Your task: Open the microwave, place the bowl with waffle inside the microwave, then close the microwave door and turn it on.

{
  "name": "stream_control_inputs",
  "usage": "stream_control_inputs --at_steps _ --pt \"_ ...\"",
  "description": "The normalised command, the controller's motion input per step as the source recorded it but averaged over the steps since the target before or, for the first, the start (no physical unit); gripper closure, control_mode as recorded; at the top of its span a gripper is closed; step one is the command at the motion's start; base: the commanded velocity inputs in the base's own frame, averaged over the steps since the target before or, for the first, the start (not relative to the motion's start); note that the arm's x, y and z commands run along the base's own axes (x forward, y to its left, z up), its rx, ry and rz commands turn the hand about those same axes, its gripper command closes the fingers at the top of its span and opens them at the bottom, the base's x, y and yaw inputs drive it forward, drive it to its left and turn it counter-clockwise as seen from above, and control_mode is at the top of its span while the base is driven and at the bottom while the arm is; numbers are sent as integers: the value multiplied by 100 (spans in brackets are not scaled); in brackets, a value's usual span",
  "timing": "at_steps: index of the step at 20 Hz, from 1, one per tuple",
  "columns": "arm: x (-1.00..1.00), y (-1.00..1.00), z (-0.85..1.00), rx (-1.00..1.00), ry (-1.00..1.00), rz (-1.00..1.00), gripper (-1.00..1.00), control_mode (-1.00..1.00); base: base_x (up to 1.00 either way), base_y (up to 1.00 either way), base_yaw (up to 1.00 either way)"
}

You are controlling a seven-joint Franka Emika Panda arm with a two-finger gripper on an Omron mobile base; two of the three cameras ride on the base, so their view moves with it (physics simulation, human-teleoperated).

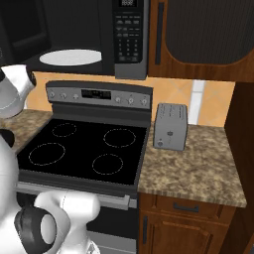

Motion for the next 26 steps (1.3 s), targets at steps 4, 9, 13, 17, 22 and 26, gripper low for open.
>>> stream_control_inputs --at_steps 4,9,13,17,22,26 --pt "11 77 6 0 -24 7 100 -100 0 0 0" --pt "-28 -44 19 1 -6 0 100 -100 0 0 0" --pt "-15 -94 0 0 32 -14 100 -100 0 0 0" --pt "0 -67 -20 -5 49 -27 100 -100 0 0 0" --pt "3 -26 -57 -21 39 -12 100 -100 0 0 0" --pt "10 -7 -47 -35 40 -1 100 -100 0 0 0"
